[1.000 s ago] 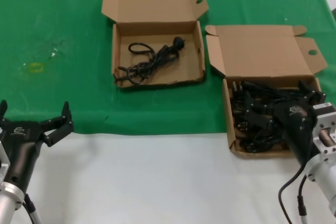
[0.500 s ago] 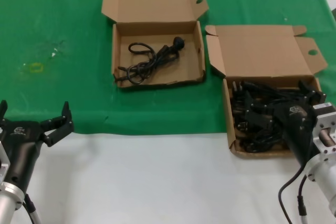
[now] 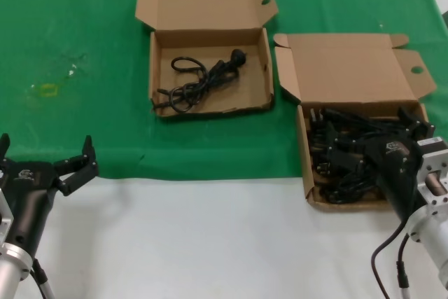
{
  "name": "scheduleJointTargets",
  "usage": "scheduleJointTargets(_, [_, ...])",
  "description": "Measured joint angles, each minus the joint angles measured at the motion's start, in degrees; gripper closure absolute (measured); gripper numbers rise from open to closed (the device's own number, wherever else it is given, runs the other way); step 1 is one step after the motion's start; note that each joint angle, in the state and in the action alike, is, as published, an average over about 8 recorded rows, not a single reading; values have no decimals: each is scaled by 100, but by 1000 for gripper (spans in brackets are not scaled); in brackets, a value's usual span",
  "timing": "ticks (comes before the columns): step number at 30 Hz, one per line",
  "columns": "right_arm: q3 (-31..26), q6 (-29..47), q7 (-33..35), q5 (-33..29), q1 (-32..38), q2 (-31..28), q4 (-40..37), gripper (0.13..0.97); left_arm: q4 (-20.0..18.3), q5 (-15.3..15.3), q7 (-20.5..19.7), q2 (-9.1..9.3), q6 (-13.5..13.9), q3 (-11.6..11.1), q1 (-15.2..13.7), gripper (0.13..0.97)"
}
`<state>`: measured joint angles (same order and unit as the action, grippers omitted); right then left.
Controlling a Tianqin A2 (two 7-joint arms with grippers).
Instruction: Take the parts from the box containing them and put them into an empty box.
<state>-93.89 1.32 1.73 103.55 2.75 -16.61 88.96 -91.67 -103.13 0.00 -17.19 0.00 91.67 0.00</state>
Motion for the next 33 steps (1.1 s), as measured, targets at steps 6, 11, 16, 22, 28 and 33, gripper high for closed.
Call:
scheduleJointTargets(6, [0,0,0,0,0,0,0,129,0,0,0,0,0,0,0,132])
scheduleJointTargets(11, [0,0,0,0,0,0,0,129,0,0,0,0,0,0,0,132])
scheduleJointTargets(16, [0,0,0,0,0,0,0,129,0,0,0,0,0,0,0,132])
scheduleJointTargets(22, [0,0,0,0,0,0,0,129,0,0,0,0,0,0,0,132])
scheduleJointTargets(28, [0,0,0,0,0,0,0,129,0,0,0,0,0,0,0,132])
scheduleJointTargets(33, [0,0,0,0,0,0,0,129,0,0,0,0,0,0,0,132])
